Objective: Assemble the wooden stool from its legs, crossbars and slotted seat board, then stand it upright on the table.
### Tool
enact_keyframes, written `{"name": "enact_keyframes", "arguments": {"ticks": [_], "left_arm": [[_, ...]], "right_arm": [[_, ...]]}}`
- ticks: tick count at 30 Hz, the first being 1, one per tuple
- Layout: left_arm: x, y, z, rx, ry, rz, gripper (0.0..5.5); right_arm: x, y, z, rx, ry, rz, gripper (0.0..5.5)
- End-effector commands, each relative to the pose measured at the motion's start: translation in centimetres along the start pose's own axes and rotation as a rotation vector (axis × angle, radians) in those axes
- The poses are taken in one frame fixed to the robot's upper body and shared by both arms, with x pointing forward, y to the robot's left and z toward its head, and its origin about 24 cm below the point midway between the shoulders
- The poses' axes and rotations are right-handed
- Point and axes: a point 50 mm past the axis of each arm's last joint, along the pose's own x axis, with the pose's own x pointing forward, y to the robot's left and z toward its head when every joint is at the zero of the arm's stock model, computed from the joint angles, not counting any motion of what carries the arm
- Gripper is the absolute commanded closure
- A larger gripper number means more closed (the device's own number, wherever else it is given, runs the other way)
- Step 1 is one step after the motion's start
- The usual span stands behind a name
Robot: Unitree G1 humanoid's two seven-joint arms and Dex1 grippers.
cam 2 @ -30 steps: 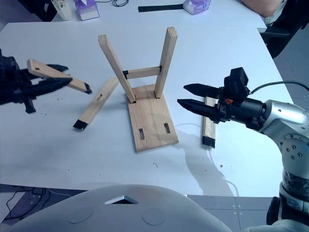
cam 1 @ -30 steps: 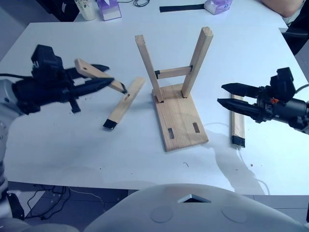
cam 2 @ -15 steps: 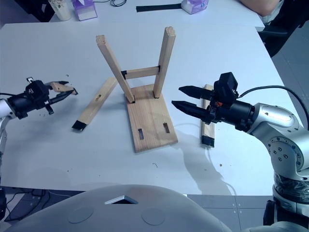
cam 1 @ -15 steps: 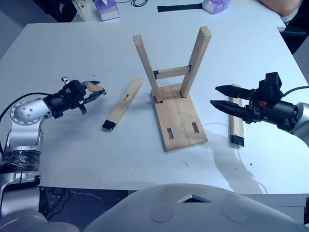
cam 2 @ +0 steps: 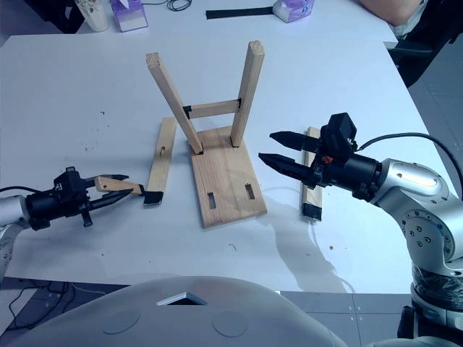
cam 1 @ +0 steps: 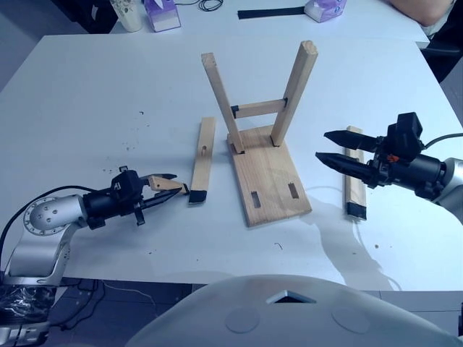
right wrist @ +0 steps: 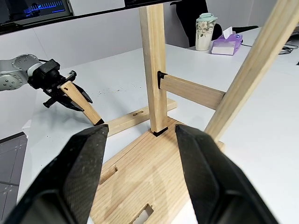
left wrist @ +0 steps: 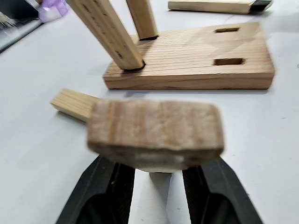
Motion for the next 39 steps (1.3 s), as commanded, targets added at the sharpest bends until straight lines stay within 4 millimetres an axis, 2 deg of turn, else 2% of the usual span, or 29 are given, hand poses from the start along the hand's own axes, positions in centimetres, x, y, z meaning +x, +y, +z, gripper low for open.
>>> {"name": "enact_keyframes", "arguments": {"ticks": [1, 4, 10, 14, 17, 21, 25, 39], "left_arm": [[-0.1, 2.3, 2.2, -0.003, -0.046, 0.074, 4.19], [0.4, 4.1, 3.3, 0.011, -0.106, 0.146, 4.19], [2.2, 5.6, 4.9, 0.11, -0.149, 0.14, 4.19], [3.8, 7.9, 4.0, 0.197, -0.174, 0.145, 4.19], [4.4, 8.8, 4.2, 0.295, -0.167, 0.088, 4.19], [4.9, 8.7, 3.9, 0.311, -0.169, -0.104, 4.19], [5.1, 8.7, 3.4, 0.323, -0.139, -0.208, 4.19], [5.5, 9.1, 2.4, 0.286, -0.124, -0.215, 4.19]], "right_arm": [[-0.1, -0.2, 0.4, -0.022, 0.007, -0.004, 2.86], [0.1, -0.5, 0.6, -0.028, 0.011, 0.01, 2.86], [0.5, -0.5, 0.6, -0.029, 0.017, 0.032, 2.86], [0.8, -0.5, 0.4, -0.027, 0.016, 0.032, 2.86], [1.1, -0.6, 0.3, -0.028, 0.017, 0.042, 2.86], [1.2, -0.6, 0.1, -0.026, 0.022, 0.044, 2.86], [1.4, -0.4, -0.1, -0.024, 0.027, 0.051, 2.86], [1.9, -0.1, -0.6, -0.016, 0.026, 0.06, 2.86]]}}
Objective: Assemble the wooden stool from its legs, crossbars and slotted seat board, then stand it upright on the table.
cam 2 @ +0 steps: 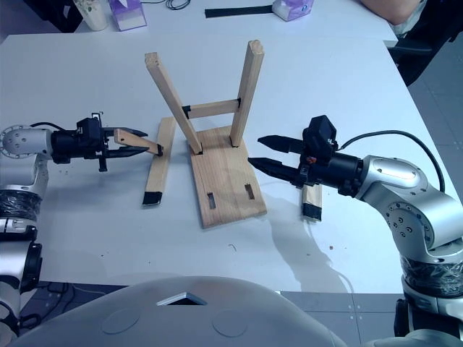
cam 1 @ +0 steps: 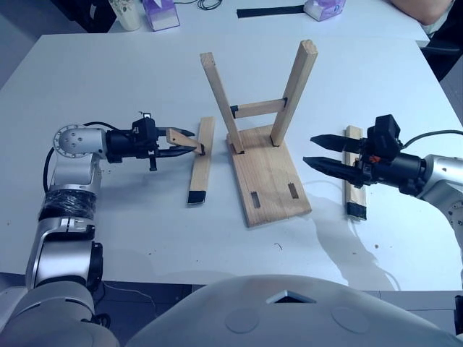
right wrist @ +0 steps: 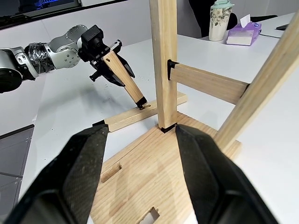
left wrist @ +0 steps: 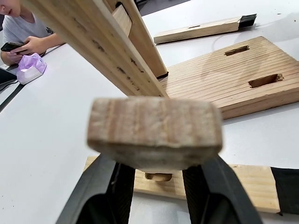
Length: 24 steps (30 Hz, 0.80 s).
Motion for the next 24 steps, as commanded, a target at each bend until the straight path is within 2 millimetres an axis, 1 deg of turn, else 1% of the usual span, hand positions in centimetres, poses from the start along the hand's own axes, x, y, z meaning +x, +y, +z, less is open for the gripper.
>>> {"name": "enact_keyframes", "arguments": {"ticks": [1, 7, 12, 16, 18, 21, 22, 24], "left_arm": [[0.0, 0.2, 0.1, 0.024, 0.015, -0.012, 4.19], [0.1, 0.1, -0.4, 0.02, 0.034, -0.033, 4.19], [0.5, -1.0, -1.2, 0.012, 0.071, -0.129, 4.19], [0.3, -1.7, -1.3, -0.068, 0.075, -0.186, 4.19], [0.0, -2.5, -0.6, -0.124, 0.078, -0.239, 4.19], [0.0, -3.5, 1.6, -0.184, 0.074, -0.317, 4.19], [0.2, -3.6, 2.3, -0.206, 0.069, -0.317, 4.19], [0.5, -3.8, 3.0, -0.221, 0.084, -0.311, 4.19]], "right_arm": [[0.2, 0.1, 0.2, -0.021, 0.0, -0.001, 2.86], [0.3, 0.4, -0.1, -0.015, -0.003, -0.003, 2.86], [0.3, 0.4, -0.1, -0.011, -0.005, -0.008, 2.86], [0.3, 0.6, -0.2, -0.009, -0.004, -0.011, 2.86], [0.1, 0.7, -0.3, -0.007, 0.0, -0.016, 2.86], [-0.2, 0.8, -0.4, -0.005, 0.004, -0.033, 2.86], [-0.2, 0.8, -0.4, -0.004, 0.004, -0.04, 2.86], [-0.1, 0.9, -0.6, -0.002, 0.001, -0.049, 2.86]]}}
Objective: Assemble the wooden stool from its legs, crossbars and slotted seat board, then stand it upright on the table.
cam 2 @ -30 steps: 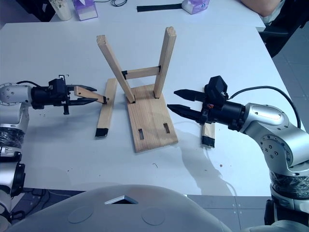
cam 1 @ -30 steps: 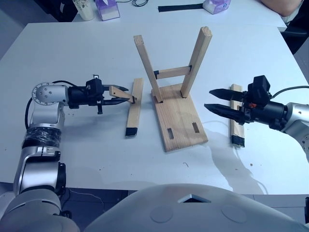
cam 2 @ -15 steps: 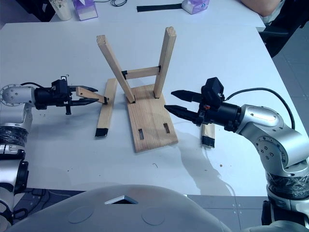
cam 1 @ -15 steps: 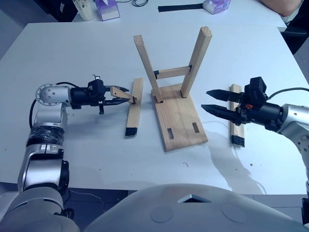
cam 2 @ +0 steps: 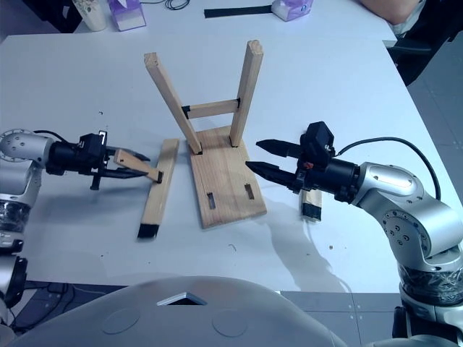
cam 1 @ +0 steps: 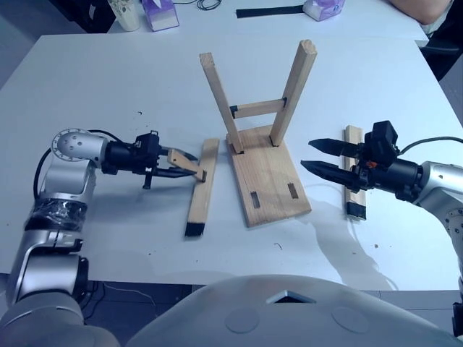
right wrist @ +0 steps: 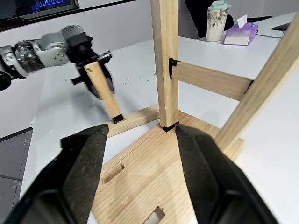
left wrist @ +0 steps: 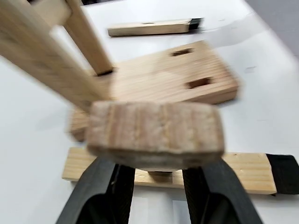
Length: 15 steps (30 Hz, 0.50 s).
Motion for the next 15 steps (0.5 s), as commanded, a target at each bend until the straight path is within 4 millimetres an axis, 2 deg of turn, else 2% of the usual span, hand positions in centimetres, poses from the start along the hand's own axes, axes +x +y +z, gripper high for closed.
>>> {"name": "enact_keyframes", "arguments": {"ticks": [1, 5, 10, 15], "left_arm": [[0.8, -0.8, 1.1, -0.043, 0.049, -0.007, 4.19], [1.6, -2.0, 0.1, -0.028, 0.133, 0.054, 4.19], [2.4, -3.4, -0.9, -0.003, 0.154, 0.165, 4.19], [3.0, -3.8, -0.8, -0.075, 0.174, 0.137, 4.19]], "right_arm": [[-0.1, 0.2, 0.0, -0.014, 0.003, -0.027, 2.86], [-0.1, 0.3, 0.0, -0.013, 0.006, -0.031, 2.86], [-0.2, 0.2, 0.0, -0.011, 0.011, -0.033, 2.86], [-0.1, 0.2, -0.1, -0.008, 0.013, -0.03, 2.86]]}}
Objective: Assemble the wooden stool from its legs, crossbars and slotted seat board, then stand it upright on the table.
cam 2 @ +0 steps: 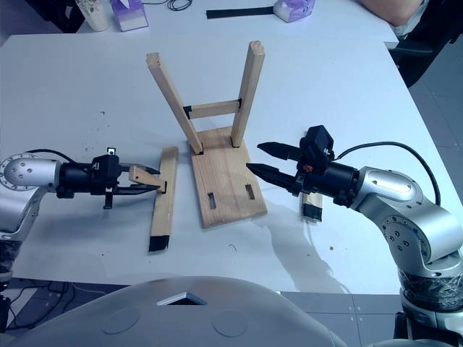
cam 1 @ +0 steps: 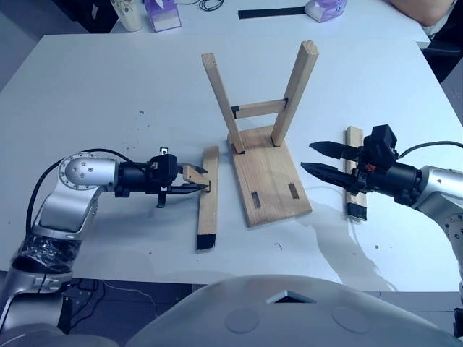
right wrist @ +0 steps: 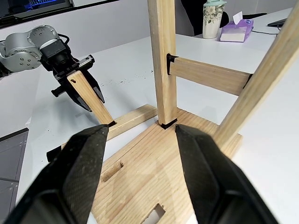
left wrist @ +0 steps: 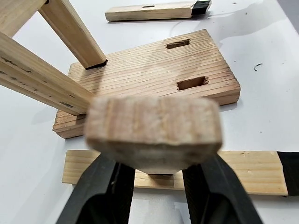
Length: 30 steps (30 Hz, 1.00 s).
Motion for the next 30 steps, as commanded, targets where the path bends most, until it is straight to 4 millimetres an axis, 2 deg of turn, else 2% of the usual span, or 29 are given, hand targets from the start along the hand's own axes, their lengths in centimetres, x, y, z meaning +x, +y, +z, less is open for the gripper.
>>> {"name": "enact_keyframes", "arguments": {"ticks": [1, 7, 12, 20, 24, 30], "left_arm": [[0.6, -0.8, -1.3, -0.134, 0.092, -0.033, 4.19], [0.2, -0.5, -0.8, -0.305, 0.052, -0.036, 4.19], [0.2, -0.4, -1.5, -0.265, 0.094, 0.004, 4.19], [-2.1, 2.2, -3.2, -0.222, 0.163, 0.193, 4.19], [-3.2, 3.3, -3.4, -0.249, 0.167, 0.259, 4.19], [-3.0, 4.1, -3.8, -0.346, 0.167, 0.31, 4.19]], "right_arm": [[0.0, 0.0, 0.2, -0.015, 0.008, -0.002, 2.86], [0.1, 0.0, 0.1, -0.013, 0.016, 0.0, 2.86], [0.1, -0.1, 0.0, -0.016, 0.021, -0.003, 2.86], [0.0, -0.1, -0.2, -0.02, 0.022, -0.02, 2.86], [0.0, -0.1, -0.3, -0.02, 0.024, -0.024, 2.86], [0.2, -0.2, -0.4, -0.026, 0.027, -0.023, 2.86]]}}
